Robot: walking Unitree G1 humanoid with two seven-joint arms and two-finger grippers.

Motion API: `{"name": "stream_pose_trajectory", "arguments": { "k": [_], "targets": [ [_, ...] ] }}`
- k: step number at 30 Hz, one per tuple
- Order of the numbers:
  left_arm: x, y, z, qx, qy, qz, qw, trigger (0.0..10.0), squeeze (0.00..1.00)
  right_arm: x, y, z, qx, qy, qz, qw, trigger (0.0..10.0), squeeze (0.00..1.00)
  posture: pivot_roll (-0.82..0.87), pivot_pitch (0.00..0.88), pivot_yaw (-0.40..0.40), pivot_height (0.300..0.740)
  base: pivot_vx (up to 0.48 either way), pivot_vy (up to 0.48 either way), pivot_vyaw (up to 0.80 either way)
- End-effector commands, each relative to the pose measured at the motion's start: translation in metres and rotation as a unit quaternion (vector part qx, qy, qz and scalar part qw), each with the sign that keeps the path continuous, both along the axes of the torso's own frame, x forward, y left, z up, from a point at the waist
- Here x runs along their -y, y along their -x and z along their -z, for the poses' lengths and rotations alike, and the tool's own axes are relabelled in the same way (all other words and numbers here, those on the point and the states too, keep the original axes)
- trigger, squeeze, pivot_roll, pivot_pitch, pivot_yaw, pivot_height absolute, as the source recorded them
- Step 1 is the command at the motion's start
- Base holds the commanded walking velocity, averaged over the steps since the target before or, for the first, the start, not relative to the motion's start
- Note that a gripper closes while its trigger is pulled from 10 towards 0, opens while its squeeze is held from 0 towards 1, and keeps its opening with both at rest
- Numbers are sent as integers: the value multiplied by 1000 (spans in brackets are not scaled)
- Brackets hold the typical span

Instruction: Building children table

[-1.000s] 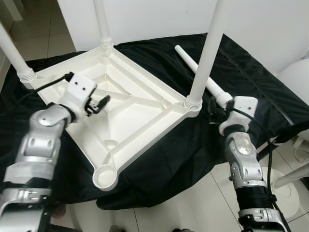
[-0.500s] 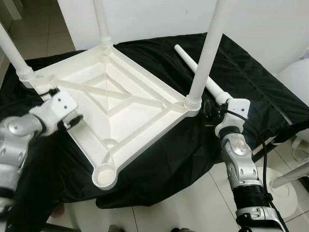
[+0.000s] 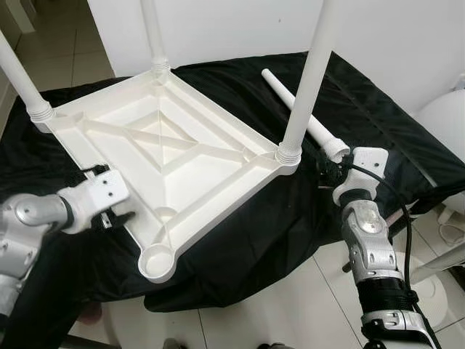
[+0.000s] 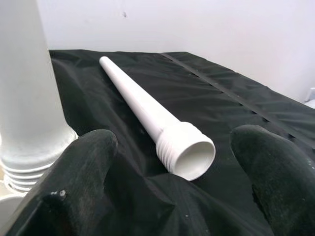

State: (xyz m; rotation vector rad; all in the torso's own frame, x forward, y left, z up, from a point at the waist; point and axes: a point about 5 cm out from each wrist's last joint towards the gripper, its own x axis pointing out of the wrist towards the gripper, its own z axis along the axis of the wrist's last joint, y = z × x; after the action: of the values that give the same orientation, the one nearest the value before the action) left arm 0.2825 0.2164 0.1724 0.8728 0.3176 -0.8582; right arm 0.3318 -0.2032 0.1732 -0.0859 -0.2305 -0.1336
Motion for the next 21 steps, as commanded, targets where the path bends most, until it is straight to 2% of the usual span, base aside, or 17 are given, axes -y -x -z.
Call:
{"name": "stream_pose_trajectory", "arguments": {
  "k": [1,5,8,12,13,16,18,21],
  "targets": [
    [17,13,12,-64,22,49,996,10000,0,2,-1,-2,5,-4,1,1000,10000,0,-27,106,33,740,0,0,0],
    [29,19,13,-75,47,69,994,10000,0,3,-1,-2,6,-4,2,1000,10000,0,-27,106,33,740,0,0,0],
    [48,25,14,-85,68,93,990,10000,0,3,-1,-1,5,-4,1,1000,10000,0,-28,101,32,740,0,0,0],
    [50,26,14,-86,70,96,989,10000,0,3,-1,-1,5,-4,1,1000,10000,0,-28,101,32,740,0,0,0],
    [59,27,13,-82,74,107,988,10000,0,4,-1,-2,6,-3,1,1000,10000,0,-35,90,44,740,0,0,0],
    [63,28,13,-81,76,112,987,10000,0,4,-1,-2,7,-3,1,1000,10000,0,-35,90,44,740,0,0,0],
    [74,28,10,-78,87,119,986,10000,0,4,-1,-1,8,-4,2,1000,10000,0,-36,82,53,740,0,0,0],
    [77,28,9,-76,90,118,986,10000,0,4,-1,-1,8,-4,2,1000,10000,0,-36,82,53,740,0,0,0]
  ]
}}
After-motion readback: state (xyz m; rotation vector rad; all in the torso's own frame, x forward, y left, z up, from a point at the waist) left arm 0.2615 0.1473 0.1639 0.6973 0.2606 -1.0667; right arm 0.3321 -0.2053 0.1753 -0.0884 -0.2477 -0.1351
